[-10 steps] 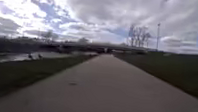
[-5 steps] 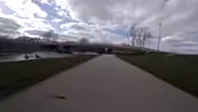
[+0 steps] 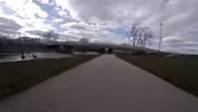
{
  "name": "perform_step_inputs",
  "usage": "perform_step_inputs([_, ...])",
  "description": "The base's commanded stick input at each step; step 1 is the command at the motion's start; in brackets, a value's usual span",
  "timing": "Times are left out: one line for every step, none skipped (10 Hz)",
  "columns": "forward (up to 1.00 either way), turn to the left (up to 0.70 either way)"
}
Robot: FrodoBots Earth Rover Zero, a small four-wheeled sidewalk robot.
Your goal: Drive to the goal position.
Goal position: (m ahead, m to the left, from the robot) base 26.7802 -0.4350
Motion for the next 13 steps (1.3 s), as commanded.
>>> perform_step_inputs([1.00, -0.40])
perform_step_inputs([1.00, -0.40])
perform_step_inputs([1.00, -0.01])
perform_step_inputs([1.00, 0.00])
perform_step_inputs([1.00, 0.00])
perform_step_inputs([1.00, 0.00])
perform_step_inputs([1.00, 0.00])
perform_step_inputs([1.00, 0.00])
perform_step_inputs([1.00, 0.00])
perform_step_inputs([1.00, 0.00])
perform_step_inputs([1.00, 0.00])
perform_step_inputs([1.00, 0.00])
perform_step_inputs([1.00, 0.00])
